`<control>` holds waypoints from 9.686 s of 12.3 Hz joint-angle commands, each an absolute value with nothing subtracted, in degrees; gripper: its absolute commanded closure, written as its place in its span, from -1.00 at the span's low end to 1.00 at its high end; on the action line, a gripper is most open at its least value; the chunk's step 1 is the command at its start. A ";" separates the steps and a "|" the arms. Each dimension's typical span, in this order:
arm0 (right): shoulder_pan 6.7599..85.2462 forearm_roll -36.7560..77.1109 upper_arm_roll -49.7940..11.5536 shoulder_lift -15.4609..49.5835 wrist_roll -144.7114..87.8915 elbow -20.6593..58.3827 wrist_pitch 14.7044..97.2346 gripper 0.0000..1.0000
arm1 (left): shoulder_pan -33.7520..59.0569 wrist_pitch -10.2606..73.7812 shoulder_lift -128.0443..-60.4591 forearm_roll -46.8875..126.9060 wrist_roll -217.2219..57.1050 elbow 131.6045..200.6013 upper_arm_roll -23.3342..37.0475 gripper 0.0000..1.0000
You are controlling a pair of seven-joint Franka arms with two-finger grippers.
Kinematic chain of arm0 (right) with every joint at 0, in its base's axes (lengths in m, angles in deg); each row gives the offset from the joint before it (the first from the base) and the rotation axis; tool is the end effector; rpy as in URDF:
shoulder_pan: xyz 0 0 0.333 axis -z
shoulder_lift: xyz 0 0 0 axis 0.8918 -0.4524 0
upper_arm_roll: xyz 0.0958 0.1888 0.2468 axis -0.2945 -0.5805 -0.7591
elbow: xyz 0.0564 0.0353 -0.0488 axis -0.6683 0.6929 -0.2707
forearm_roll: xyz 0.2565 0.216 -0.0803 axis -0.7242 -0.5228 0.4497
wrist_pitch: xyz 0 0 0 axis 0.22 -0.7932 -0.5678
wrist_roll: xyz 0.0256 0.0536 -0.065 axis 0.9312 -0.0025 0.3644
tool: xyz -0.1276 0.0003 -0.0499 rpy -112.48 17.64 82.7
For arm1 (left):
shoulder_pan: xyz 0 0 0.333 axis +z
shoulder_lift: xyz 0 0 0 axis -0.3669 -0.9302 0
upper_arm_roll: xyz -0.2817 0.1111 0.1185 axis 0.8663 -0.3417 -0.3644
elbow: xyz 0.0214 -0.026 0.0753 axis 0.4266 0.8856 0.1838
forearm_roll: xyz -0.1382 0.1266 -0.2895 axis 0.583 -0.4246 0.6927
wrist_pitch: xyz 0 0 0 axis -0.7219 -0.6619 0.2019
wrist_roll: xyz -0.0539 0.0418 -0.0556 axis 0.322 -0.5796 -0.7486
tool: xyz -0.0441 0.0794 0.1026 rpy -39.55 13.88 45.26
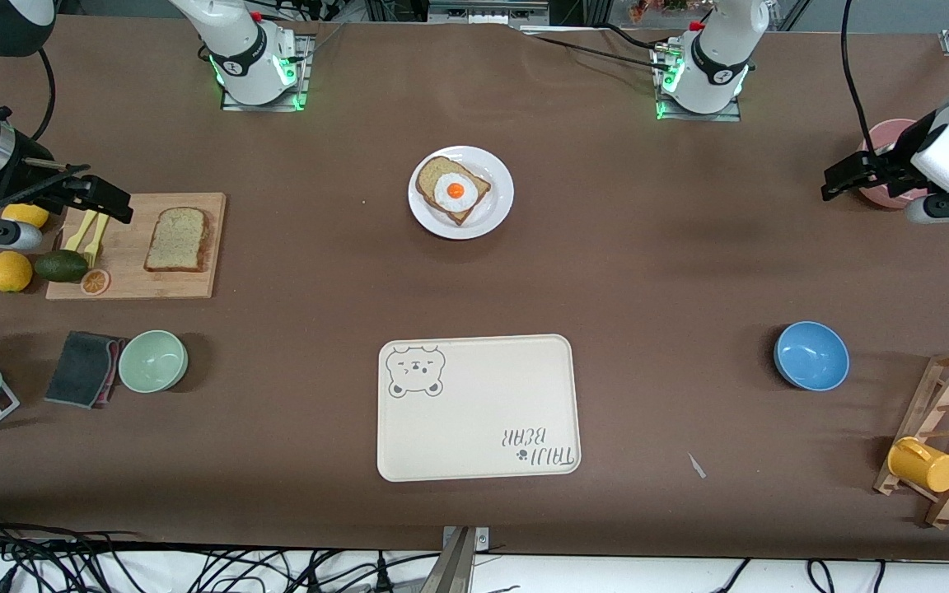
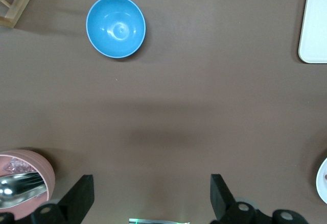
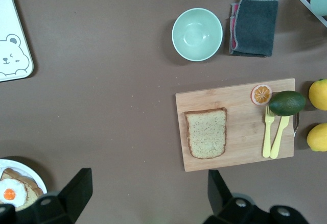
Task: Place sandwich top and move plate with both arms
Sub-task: 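Move the right gripper toward the bread slice on the wooden board, then lower the right gripper and grasp the bread slice edge, then lift the bread slice and carry it over the egg toast plate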
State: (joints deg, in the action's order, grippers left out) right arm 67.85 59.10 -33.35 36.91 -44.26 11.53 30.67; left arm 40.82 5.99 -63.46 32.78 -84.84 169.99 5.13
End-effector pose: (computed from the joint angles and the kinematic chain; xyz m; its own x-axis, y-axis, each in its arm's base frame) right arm 0.5188 0.0293 0.5607 0.9897 -0.1178 -0.0815 -0.1148 -0.9926 0.0407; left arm 0.4671 0.0134 0.5492 0.9884 0.0823 -0.1278 0.0831 -0.9965 0.0011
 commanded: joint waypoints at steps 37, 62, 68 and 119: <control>67.32 59.22 -29.93 40.96 -44.34 16.78 32.90 -1.00 | 41.57 12.60 -58.87 31.81 -87.65 174.67 6.11 -1.00; 61.43 60.19 -25.52 34.55 -45.91 19.22 38.24 -1.00 | 31.60 3.72 -69.42 31.46 -86.69 158.93 -2.19 -1.00; 61.96 61.59 -25.80 36.75 -46.63 36.80 54.50 -1.00 | 20.56 1.61 -69.07 31.46 -86.68 158.41 -13.14 -1.00; 63.47 65.83 -59.80 23.12 -88.08 22.51 43.01 1.00 | 31.53 0.65 -73.37 48.40 -99.68 159.03 -12.52 -1.00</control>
